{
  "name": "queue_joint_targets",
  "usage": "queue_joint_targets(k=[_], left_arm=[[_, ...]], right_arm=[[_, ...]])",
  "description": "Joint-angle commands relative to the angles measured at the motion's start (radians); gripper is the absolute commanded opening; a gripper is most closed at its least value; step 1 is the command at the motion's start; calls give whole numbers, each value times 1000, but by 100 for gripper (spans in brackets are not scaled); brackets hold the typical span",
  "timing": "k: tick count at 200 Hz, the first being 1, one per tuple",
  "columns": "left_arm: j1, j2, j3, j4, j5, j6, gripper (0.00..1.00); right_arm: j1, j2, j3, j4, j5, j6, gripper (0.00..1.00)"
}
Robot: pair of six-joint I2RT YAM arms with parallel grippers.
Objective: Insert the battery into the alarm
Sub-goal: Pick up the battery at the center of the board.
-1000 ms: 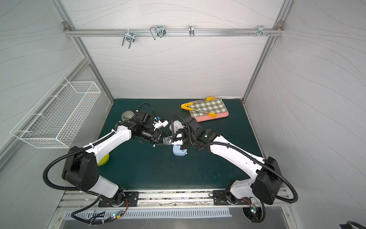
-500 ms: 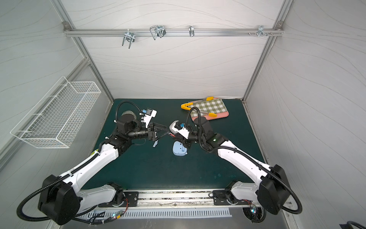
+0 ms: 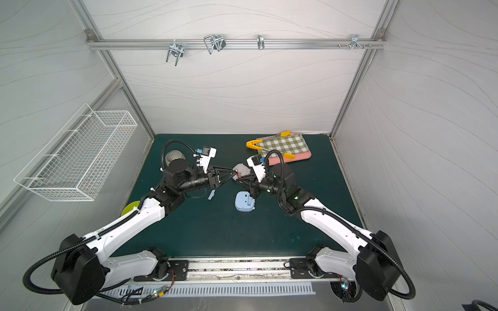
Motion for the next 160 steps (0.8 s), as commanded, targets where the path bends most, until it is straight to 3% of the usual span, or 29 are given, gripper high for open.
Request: queue_joint_targets(k=[1,73,160], left_arm=[[-3,1,21,63,-7,-35,44],[-16,35,53,59,18,-71,32],[-18,73,83,121,52,-138,28]], right_arm=[[-4,-15,2,62,-15,35,0],[-4,-8,-3,88,-41,29,0],[-4,1,-6,92,-51,21,0]])
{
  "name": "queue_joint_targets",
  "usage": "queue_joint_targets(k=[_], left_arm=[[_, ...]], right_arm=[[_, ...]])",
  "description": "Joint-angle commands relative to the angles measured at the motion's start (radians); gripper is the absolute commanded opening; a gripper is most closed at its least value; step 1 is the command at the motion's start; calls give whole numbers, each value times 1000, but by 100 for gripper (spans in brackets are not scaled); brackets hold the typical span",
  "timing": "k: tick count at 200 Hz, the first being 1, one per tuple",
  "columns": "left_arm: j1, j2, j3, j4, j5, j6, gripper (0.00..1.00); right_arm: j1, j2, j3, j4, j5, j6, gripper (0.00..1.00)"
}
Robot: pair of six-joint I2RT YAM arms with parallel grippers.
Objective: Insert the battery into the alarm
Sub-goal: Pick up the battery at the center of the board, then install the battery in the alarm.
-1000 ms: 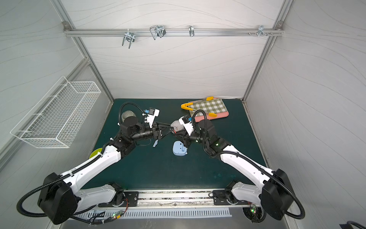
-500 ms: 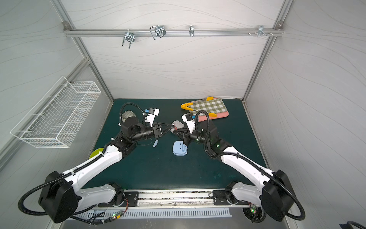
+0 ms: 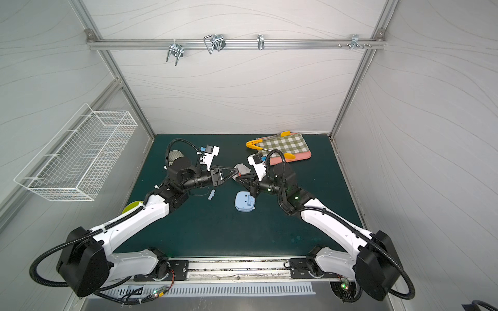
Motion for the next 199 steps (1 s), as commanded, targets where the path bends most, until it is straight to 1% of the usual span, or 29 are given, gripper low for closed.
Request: queue_joint_targets(k=[1,14,42,56,65,76,86,96,118,131,138,152,161,172,187,199], left_arm=[[-4,9,52,68,18,-27,27],[-5,11,54,69,23,-33,22],[-5,25,72,43,43,-52,16],[-5,29,76,38,50,-62,9],[-5,28,74,39,46,-65,6],[-5,25,72,36,45,-66,4],[-5,22,74,30,41,-66,4],[-5,18,75,30,34,-64,3],[-5,18,91,-58,16,-36,3],[-5,20,99,-107,-1,3,3],[-5,22,103,-139,-18,35,3],[-5,30,102,-192,-62,106,2],[-5,41,93,-198,-84,144,2],[-7,65,78,-168,-95,176,2],[-14,117,76,-129,-102,199,3],[-31,159,78,-119,-123,238,3]], right_arm=[[0,1,-2,44,-22,-2,0],[0,2,0,43,-20,-4,0],[0,8,-5,45,-19,-3,0],[0,8,-5,46,-15,-3,0],[0,9,-7,46,-9,-3,0],[1,7,-8,46,-5,0,3],[1,6,-9,48,0,1,11],[1,4,-12,51,11,4,29],[0,-11,-22,44,42,3,59],[-1,-33,-30,11,71,-18,72],[-4,-50,-38,-7,94,-29,77],[-18,-88,-71,-35,147,-36,82],[-33,-115,-94,-53,161,-37,83],[-53,-144,-119,-97,197,-23,84],[-74,-191,-167,-158,268,42,83],[-89,-227,-205,-197,271,74,82]])
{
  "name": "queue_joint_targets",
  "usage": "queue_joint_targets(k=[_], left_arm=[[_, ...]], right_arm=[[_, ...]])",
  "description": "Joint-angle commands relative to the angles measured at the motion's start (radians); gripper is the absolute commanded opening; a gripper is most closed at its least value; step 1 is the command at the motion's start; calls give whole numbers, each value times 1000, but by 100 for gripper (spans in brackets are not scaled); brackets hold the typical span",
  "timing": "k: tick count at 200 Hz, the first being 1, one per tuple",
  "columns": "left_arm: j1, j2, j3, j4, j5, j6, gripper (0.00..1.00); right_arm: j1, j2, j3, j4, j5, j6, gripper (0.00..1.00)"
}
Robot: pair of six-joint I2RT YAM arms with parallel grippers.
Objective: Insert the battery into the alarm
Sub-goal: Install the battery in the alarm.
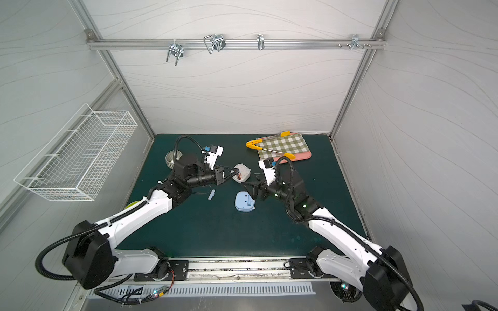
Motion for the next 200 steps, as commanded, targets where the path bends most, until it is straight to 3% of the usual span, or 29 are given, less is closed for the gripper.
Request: queue_joint_targets(k=[1,56,87,200], left_arm=[[-27,75,20,39,-54,109,3],[-113,291,64,36,-172,238,3],[-140,391,108,27,-181,267,3],[-153,470,71,45,-200,268,3]], right_arm=[[-30,-65,-65,-124,84,70,81],[-57,-114,-139,-266,126,119,80],[-58,-107,-174,-268,104,161,79],[-58,-95,-199,-229,84,165,79]])
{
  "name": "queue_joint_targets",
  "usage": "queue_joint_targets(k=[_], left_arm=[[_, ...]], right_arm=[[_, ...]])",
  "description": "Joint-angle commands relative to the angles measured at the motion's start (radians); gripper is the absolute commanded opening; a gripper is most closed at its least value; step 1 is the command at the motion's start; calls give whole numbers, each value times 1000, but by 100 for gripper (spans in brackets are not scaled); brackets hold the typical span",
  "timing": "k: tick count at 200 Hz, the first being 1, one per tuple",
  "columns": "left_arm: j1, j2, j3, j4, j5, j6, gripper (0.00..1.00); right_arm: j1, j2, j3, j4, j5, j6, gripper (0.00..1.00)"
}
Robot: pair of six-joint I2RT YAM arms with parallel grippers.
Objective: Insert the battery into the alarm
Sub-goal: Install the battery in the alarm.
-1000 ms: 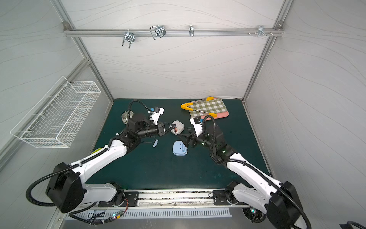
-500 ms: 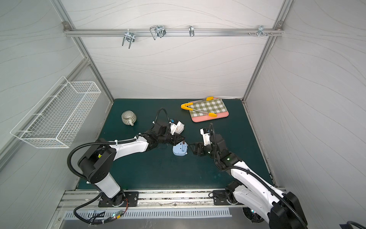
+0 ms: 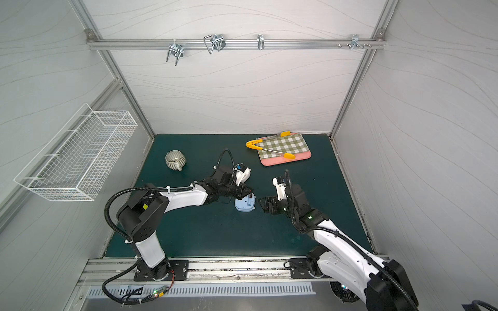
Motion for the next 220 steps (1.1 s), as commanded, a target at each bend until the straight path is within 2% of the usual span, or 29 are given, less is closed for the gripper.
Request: queue_joint_targets(k=[1,148,173,196,220], left_arm=[[-7,20,3,54,-7,2,4],[-37,-15,-116,106,-115,-42,6],[-36,-22,-111,93,-99,-30,6],[-41,-25,-112,86,-80,-41,9],[-45,-40,-131,73,-76,-52,16]], right_arm=[[-5,1,-7,16,-8,9,79],[-5,2,-13,30,-10,16,79],[-5,-4,-19,34,-11,23,79],[-5,0,-17,34,-10,22,79],[-5,2,-14,36,-14,23,79]])
